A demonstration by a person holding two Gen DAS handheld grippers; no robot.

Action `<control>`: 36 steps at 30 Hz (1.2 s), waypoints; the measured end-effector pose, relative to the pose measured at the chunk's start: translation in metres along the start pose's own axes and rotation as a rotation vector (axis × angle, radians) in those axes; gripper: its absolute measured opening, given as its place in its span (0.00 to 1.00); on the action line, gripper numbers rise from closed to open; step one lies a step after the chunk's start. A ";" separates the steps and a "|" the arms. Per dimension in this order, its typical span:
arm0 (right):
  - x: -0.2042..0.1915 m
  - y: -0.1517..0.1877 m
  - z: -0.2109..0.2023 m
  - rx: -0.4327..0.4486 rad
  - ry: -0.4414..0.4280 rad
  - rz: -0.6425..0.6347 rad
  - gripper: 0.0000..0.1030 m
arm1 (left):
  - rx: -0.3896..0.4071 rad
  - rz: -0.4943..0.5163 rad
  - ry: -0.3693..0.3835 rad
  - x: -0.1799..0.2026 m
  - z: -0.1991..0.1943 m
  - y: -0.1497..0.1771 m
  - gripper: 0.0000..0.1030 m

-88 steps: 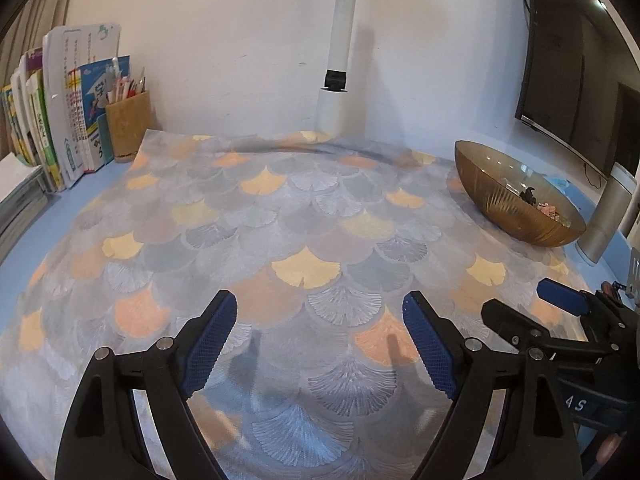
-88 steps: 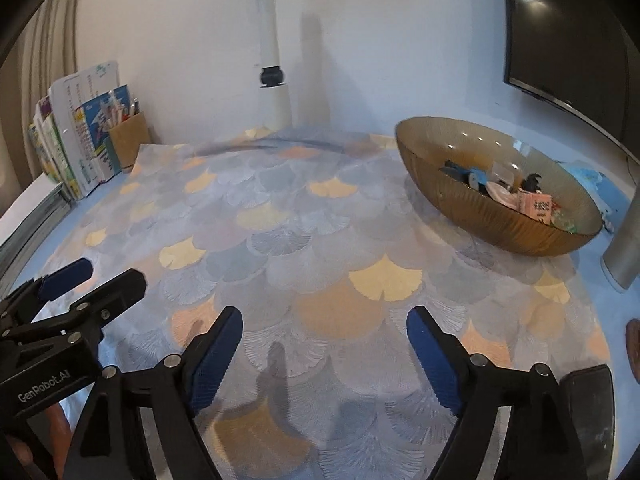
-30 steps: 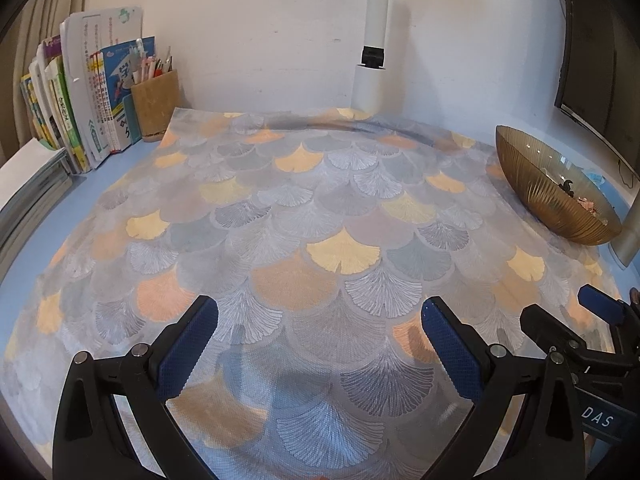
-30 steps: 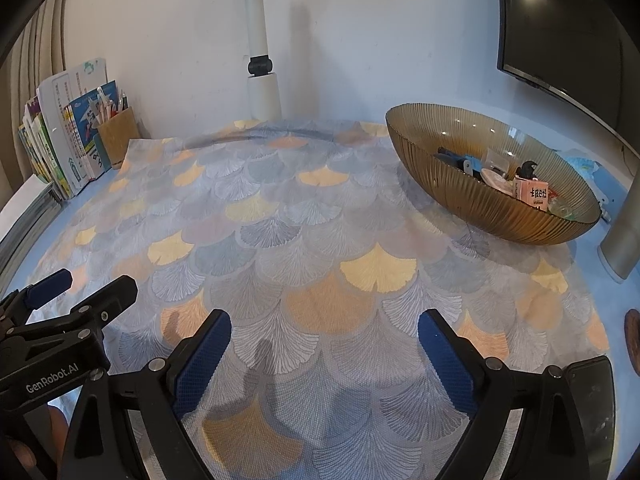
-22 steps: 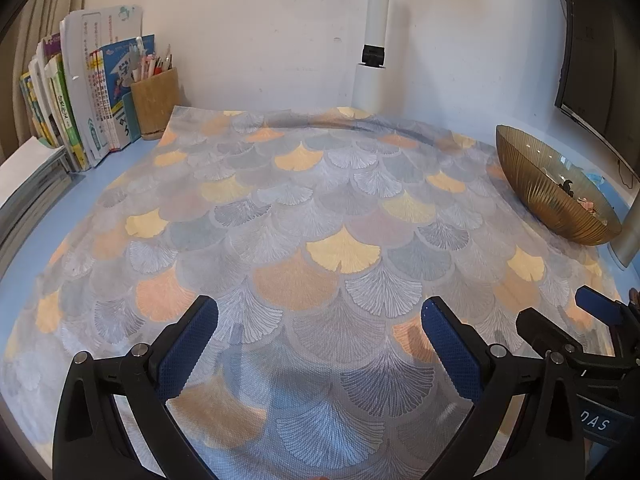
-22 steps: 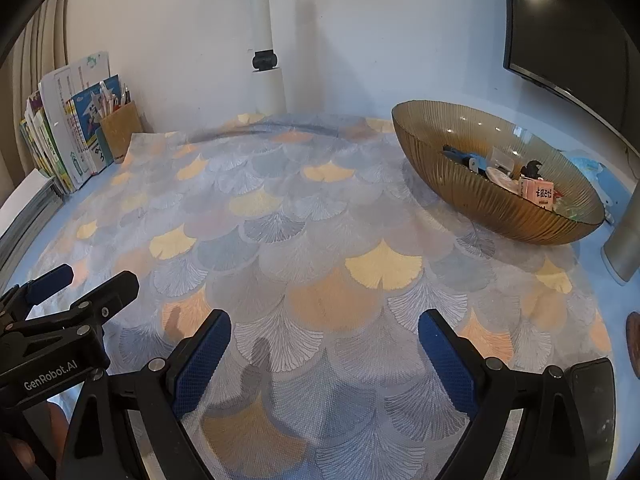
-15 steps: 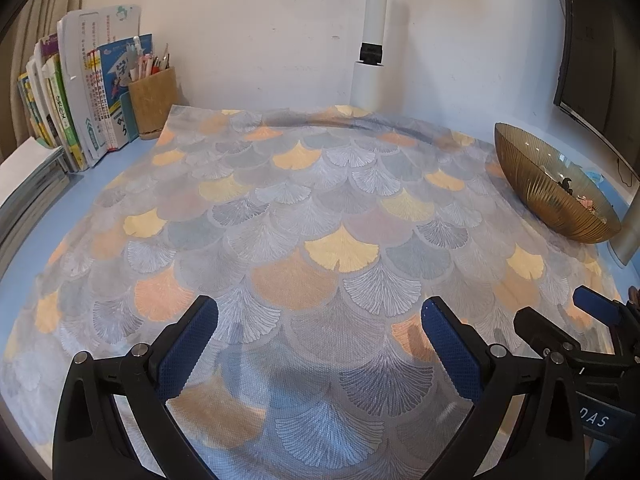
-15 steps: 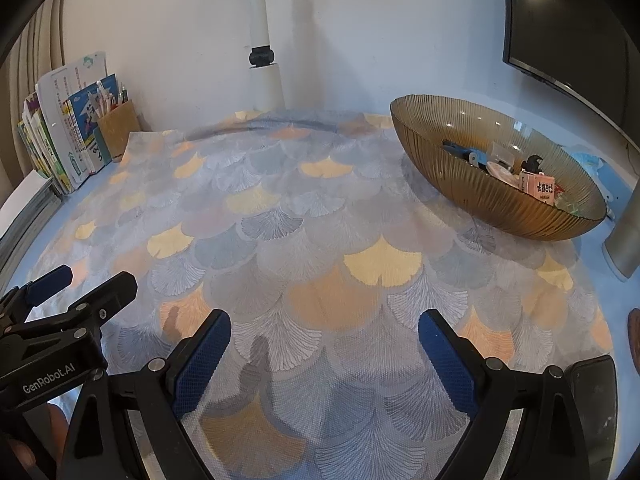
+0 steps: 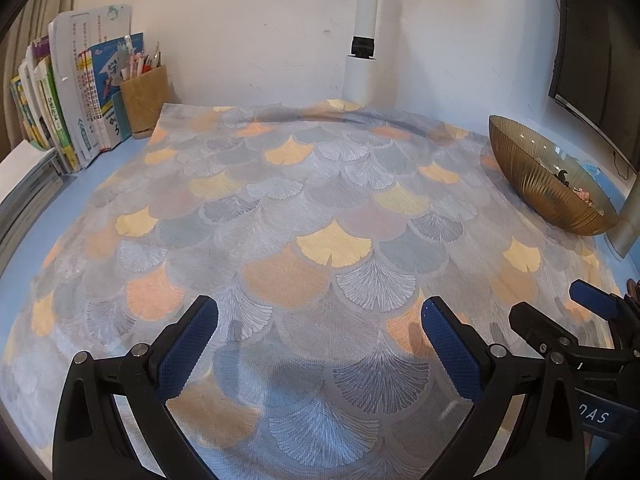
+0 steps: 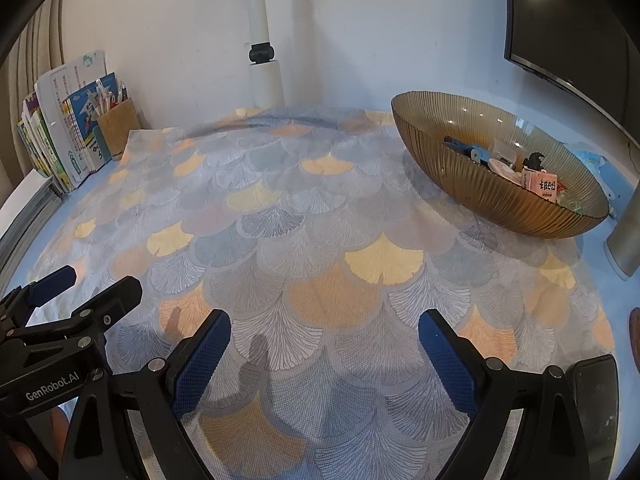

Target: Organize rigid objects

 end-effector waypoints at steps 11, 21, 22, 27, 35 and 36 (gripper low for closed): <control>0.000 0.002 0.000 -0.005 0.000 0.005 0.92 | -0.008 -0.003 0.005 -0.001 0.001 0.001 0.99; 0.001 0.003 0.001 -0.013 0.003 0.009 0.92 | -0.009 -0.004 0.007 -0.001 0.001 0.001 0.99; 0.000 0.004 0.001 -0.013 0.004 0.009 0.92 | -0.009 -0.004 0.006 -0.001 0.001 0.001 0.99; 0.001 0.004 0.002 -0.015 0.004 0.009 0.92 | -0.008 -0.007 0.004 -0.001 0.001 0.001 0.99; 0.001 0.004 0.003 -0.021 0.006 0.007 0.92 | -0.013 -0.015 0.002 -0.003 0.001 0.000 0.99; 0.001 0.005 0.002 -0.021 0.006 0.006 0.92 | -0.012 -0.017 0.002 -0.003 0.001 0.000 0.99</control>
Point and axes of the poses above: each gripper's, at about its wrist camera, not at the fingertips, and z roughly the way its jaws point, x to its right, y to its underside, the point moved 10 cm from there along z, roughly the way its jaws point, and after that the axes turned 12 degrees about x, right-handed, at the moved point
